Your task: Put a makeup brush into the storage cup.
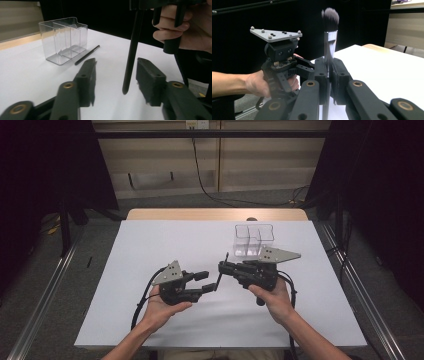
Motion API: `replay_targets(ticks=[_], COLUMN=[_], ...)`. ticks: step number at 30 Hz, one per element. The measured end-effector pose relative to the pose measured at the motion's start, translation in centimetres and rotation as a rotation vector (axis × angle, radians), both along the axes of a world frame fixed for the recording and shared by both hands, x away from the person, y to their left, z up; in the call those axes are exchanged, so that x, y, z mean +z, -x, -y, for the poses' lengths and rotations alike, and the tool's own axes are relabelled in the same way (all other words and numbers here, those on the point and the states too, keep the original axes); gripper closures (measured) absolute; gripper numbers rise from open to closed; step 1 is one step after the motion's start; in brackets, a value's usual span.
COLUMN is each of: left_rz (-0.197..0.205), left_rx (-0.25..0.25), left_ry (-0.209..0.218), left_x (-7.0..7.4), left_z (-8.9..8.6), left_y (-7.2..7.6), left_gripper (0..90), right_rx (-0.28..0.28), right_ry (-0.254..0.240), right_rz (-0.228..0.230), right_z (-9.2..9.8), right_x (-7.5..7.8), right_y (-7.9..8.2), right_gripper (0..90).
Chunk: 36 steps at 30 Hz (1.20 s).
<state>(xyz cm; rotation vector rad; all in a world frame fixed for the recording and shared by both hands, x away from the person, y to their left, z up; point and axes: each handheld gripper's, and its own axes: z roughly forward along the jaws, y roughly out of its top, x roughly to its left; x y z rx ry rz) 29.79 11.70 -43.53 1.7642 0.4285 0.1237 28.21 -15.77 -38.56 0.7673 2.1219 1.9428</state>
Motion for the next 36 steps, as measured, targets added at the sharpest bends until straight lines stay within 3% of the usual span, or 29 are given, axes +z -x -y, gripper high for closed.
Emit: replay_targets(ticks=[11,17,19,27,31,36], left_rz=[0.027,-0.013,-0.009,-0.028,-0.053,-0.031], left_rx=[0.058,0.08,0.092,0.106,0.136,0.147], left_ry=[-0.018,-0.038,-0.043,-0.02,0.016,0.014], left_x=[0.7,0.9,0.9,0.9,0.7,1.1], left_z=[-0.9,-1.7,-1.9,-3.0,-4.0,-4.8], left_y=[0.4,0.4,0.5,0.8,1.1,1.7], left_gripper=[24.4,10.2,6.9,2.9,2.8,2.9], right_rx=[-0.022,-0.032,-0.039,-0.069,-0.082,-0.097], right_ry=[0.001,0.013,0.011,0.011,0.017,0.031], right_rz=[0.002,0.01,0.01,0.011,0.017,0.021], right_z=[0.8,1.2,1.4,2.3,2.8,3.4], right_x=[0.1,0.1,0.2,0.4,0.6,0.6], right_y=[0.0,0.1,0.2,0.1,0.1,0.0], right_gripper=[83.9,83.9,83.9,83.8,83.8,83.8])
